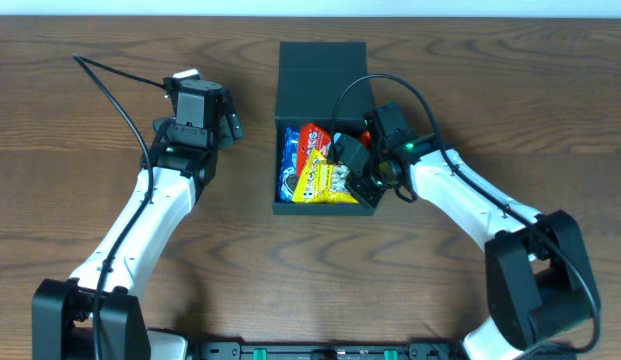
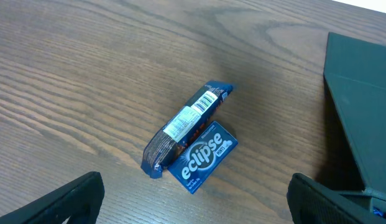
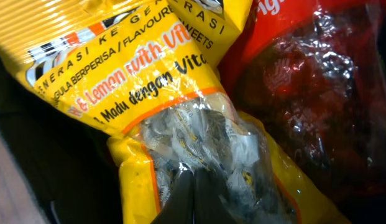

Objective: Pack container
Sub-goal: 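Carry the yellow bag into the box and release it, then push the yellow bag down into the box with the right gripper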

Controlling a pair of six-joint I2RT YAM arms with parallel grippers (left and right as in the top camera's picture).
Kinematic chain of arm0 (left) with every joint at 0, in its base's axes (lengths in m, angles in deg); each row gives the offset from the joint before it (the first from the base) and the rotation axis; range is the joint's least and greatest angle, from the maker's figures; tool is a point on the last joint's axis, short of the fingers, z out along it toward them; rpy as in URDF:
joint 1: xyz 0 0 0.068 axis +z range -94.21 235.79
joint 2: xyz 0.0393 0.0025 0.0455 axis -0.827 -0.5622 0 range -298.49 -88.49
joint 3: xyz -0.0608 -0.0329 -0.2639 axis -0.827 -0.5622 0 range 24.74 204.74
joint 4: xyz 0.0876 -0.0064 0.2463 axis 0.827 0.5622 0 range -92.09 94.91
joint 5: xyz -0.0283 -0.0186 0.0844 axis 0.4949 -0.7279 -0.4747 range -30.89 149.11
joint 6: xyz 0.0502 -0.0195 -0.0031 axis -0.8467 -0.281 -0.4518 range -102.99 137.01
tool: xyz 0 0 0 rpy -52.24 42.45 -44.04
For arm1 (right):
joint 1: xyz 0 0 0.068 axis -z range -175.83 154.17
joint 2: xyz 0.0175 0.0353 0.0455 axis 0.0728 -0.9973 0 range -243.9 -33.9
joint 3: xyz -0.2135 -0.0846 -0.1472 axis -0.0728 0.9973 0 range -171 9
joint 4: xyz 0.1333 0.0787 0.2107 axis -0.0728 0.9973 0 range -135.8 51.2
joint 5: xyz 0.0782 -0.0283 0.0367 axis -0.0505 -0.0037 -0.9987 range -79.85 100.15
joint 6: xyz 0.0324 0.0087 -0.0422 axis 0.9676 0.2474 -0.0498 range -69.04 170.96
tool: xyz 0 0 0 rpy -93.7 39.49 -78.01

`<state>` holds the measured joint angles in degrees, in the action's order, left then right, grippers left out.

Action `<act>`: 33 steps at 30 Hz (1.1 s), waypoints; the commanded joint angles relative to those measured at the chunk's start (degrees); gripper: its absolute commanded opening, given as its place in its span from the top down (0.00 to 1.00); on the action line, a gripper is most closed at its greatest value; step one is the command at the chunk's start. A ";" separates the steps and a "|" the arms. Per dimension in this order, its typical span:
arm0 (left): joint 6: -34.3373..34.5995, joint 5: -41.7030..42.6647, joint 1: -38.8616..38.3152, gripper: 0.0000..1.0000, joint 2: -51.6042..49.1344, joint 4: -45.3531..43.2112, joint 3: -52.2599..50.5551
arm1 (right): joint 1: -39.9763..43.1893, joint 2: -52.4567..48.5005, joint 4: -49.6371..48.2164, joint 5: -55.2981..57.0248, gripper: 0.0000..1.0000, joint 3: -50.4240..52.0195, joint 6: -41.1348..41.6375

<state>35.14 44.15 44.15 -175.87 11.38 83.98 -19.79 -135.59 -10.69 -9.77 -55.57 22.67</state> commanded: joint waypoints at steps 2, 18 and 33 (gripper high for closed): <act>-0.37 -0.02 0.20 0.05 0.04 0.07 0.96 | -0.07 6.47 -0.20 -10.58 0.99 -1.38 -2.27; -0.35 -0.02 0.20 0.05 0.07 0.07 0.96 | -0.13 -3.69 -9.99 -13.33 0.99 -1.29 -2.19; -0.35 -0.02 0.20 0.05 0.04 0.07 0.98 | 0.00 -4.50 -7.41 -15.52 0.99 -1.51 -0.39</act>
<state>35.14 44.15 44.15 -175.87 11.38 83.98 -19.79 -142.12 -19.21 -25.02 -57.48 21.34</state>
